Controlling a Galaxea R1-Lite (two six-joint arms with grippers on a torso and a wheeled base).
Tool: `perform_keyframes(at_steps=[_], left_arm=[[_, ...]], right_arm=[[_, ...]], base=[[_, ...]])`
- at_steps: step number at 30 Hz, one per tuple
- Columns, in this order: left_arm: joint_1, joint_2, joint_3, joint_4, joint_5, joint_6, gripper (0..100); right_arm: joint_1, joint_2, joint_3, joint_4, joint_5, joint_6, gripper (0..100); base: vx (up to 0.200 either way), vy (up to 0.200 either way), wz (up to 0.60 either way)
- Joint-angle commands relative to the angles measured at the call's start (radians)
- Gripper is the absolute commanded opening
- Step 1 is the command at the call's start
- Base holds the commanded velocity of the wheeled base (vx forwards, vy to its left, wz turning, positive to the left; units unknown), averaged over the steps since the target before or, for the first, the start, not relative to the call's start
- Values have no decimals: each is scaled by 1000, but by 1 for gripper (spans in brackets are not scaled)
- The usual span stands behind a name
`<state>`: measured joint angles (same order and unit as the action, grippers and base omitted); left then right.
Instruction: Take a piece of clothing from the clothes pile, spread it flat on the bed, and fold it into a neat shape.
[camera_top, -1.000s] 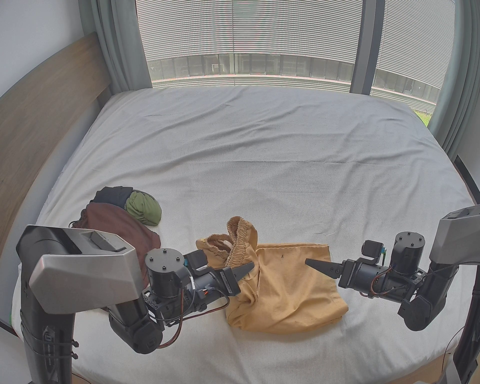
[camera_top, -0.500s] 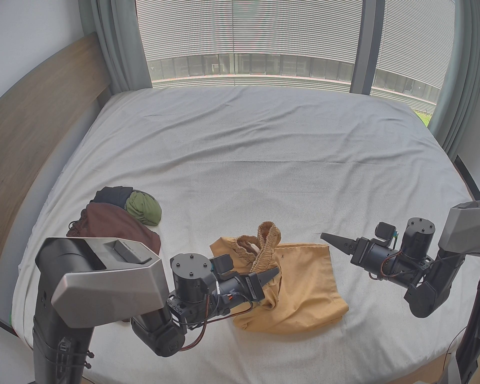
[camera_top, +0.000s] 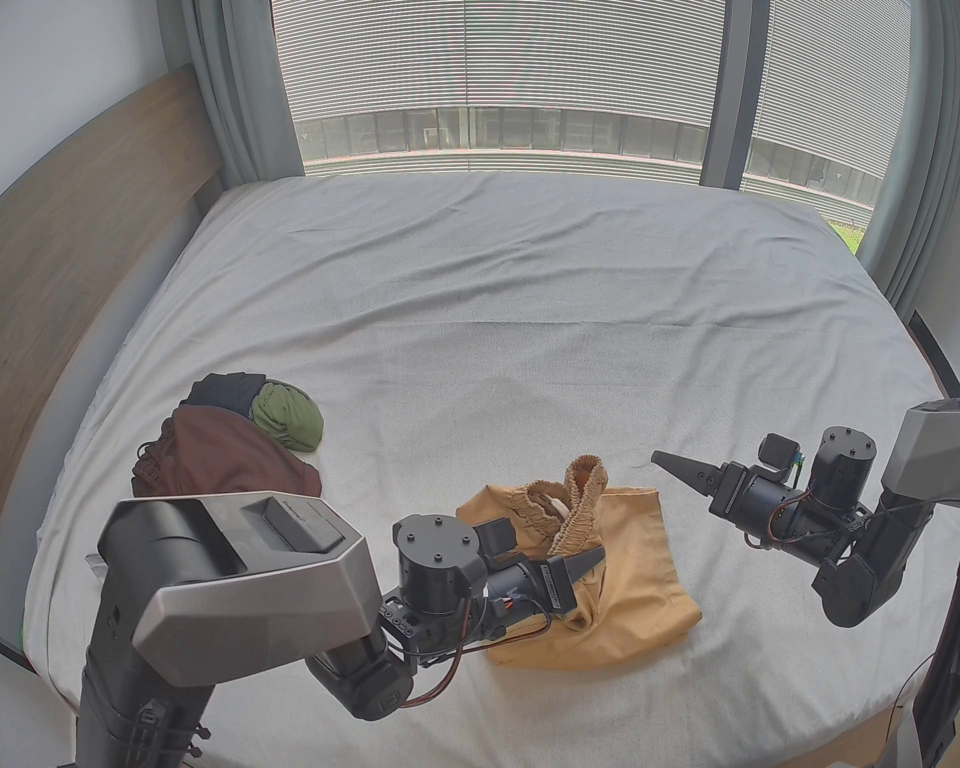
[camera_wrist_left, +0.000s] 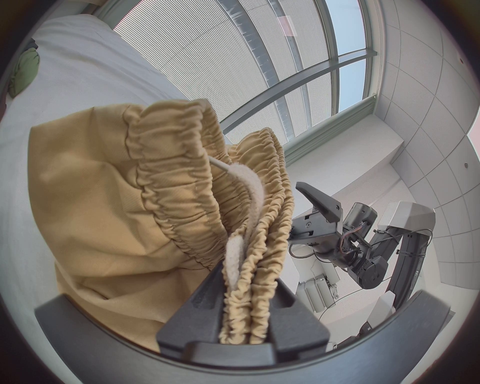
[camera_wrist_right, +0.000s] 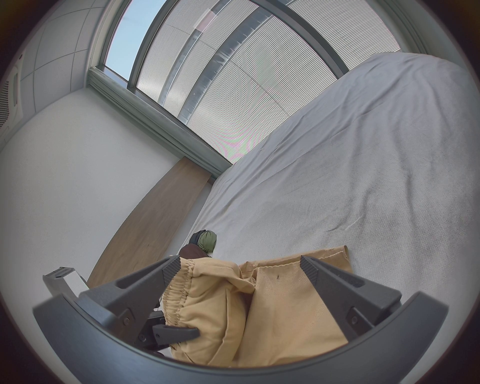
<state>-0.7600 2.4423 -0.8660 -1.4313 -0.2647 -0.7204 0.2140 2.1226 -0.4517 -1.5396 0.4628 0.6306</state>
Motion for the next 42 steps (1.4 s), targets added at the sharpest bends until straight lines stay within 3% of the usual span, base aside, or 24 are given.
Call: perform_keyframes(at_steps=[1, 25, 26, 42], left_arm=[[-22, 30, -31, 14, 1, -2, 0], [-24, 46, -65, 28, 1, -1, 0], [-24, 46, -68, 28, 1, -1, 100], [-33, -14, -61, 0, 12, -1, 100]], right_arm=[[-2, -1, -2, -1, 0, 0, 100], [-2, -1, -4, -2, 0, 0, 100], [-2, -1, -4, -2, 0, 0, 100], [-1, 2, 2, -1, 0, 0, 100]], base=[[0, 0, 0], [0, 0, 0], [0, 0, 0], [0, 0, 0]])
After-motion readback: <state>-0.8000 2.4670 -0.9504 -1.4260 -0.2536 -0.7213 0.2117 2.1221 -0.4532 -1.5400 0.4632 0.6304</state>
